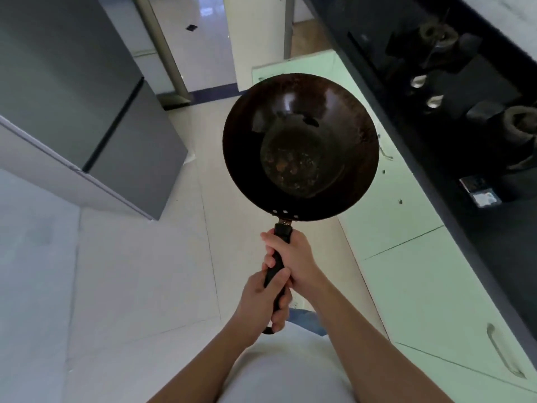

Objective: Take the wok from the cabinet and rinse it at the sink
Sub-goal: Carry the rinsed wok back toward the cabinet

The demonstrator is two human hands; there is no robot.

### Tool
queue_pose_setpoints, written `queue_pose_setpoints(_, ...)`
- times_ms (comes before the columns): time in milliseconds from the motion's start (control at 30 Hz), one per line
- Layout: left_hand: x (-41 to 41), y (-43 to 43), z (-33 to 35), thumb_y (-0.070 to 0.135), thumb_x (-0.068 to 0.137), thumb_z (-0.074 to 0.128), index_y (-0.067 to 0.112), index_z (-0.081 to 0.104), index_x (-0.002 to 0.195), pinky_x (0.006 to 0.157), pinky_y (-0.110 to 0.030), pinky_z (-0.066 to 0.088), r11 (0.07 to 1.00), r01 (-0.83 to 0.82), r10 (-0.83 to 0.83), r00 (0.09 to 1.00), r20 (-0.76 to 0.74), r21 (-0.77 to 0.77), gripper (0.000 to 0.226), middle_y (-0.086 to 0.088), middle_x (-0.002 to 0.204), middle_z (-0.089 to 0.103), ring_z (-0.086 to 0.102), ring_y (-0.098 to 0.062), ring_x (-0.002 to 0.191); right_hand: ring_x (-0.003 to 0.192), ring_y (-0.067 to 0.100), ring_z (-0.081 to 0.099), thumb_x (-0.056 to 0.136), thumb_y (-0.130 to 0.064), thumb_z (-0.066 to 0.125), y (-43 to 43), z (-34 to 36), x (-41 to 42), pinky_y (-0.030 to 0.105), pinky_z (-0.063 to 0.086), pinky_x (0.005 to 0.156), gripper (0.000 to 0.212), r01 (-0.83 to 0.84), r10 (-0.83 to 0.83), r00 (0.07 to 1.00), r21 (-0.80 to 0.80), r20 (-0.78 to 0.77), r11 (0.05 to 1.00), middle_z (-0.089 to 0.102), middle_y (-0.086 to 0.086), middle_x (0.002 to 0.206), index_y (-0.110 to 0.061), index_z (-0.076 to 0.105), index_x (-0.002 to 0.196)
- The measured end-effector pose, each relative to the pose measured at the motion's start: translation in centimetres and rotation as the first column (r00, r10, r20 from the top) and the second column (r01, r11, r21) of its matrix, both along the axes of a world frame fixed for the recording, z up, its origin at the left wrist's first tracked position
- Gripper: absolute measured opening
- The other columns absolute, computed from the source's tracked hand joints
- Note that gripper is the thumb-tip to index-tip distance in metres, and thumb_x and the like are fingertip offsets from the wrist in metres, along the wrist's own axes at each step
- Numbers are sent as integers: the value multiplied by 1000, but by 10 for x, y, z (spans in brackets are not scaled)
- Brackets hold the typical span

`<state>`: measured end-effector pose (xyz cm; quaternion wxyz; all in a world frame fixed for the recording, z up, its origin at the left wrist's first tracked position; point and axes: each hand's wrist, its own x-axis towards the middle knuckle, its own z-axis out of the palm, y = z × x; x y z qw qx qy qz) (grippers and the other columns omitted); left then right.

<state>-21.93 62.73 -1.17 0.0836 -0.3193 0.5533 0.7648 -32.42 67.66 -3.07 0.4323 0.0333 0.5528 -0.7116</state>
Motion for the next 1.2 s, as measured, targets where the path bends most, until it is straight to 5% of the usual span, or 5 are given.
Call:
queue_pose_setpoints(600, -142, -145, -5, 25, 99, 48, 3, 46, 75, 36, -23, 29, 953, -302, 302, 953, 3, -37, 32, -4, 49, 45, 34, -14, 32, 47, 17, 47, 95, -5, 62, -177, 1, -153, 29, 50, 50, 21, -321, 321, 947, -16, -32, 947, 49, 3, 60, -9, 50, 80)
queue_pose_setpoints(1200, -240, -439, 1, 23, 102, 44, 4, 48, 73, 36, -22, 34, 979, -200, 199, 980, -29, -48, 34, -4, 50, 48, 36, -16, 32, 47, 18, 47, 95, -4, 64, -462, 6, -250, 33, 53, 52, 17, -237, 237, 971, 6, -41, 971, 49, 6, 63, -8, 52, 83)
